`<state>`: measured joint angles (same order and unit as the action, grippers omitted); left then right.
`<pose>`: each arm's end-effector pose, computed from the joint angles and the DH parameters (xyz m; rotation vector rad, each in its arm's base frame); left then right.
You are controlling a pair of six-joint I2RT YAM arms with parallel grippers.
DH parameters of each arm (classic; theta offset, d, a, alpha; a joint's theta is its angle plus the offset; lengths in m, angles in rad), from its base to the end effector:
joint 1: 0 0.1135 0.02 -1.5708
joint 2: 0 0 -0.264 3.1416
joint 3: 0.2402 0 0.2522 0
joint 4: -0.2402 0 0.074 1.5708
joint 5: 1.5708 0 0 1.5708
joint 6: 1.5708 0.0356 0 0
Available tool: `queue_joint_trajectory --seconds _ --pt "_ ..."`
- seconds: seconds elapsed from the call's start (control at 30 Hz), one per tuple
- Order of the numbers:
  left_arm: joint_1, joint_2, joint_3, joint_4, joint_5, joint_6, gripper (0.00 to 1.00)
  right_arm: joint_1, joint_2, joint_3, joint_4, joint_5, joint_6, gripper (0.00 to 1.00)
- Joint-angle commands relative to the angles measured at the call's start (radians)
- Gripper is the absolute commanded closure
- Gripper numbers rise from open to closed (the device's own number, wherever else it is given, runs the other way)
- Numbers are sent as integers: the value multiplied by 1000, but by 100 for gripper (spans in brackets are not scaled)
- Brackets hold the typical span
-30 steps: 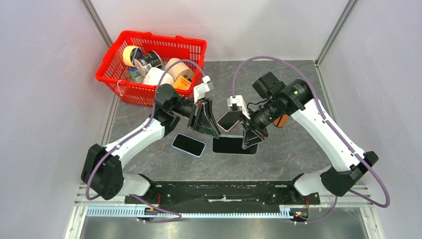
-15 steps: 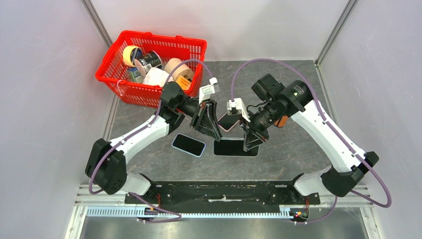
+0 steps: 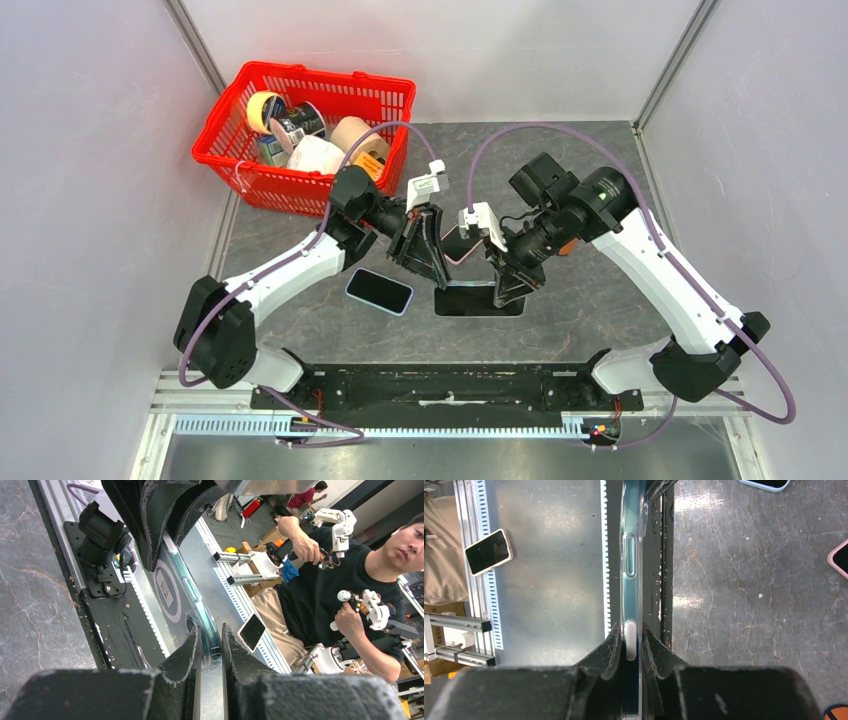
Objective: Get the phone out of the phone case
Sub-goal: Remove the phone case from the phone.
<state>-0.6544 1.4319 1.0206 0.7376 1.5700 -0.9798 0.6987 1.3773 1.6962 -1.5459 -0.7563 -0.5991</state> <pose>0.2180 -0.2121 0.3557 1.4841 1.4838 -2.0809 0.1502 0.1581 0.4123 -1.7434 1.9968 1.0721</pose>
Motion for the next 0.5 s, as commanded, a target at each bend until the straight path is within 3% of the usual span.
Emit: queue_joint_trajectory --seconds 0.0,0.47 --pt "-71 12 61 60 -46 8 98 17 14 5 246 -19 -34 100" --pt "-93 43 55 60 -49 12 98 24 2 -7 262 3 -38 100"
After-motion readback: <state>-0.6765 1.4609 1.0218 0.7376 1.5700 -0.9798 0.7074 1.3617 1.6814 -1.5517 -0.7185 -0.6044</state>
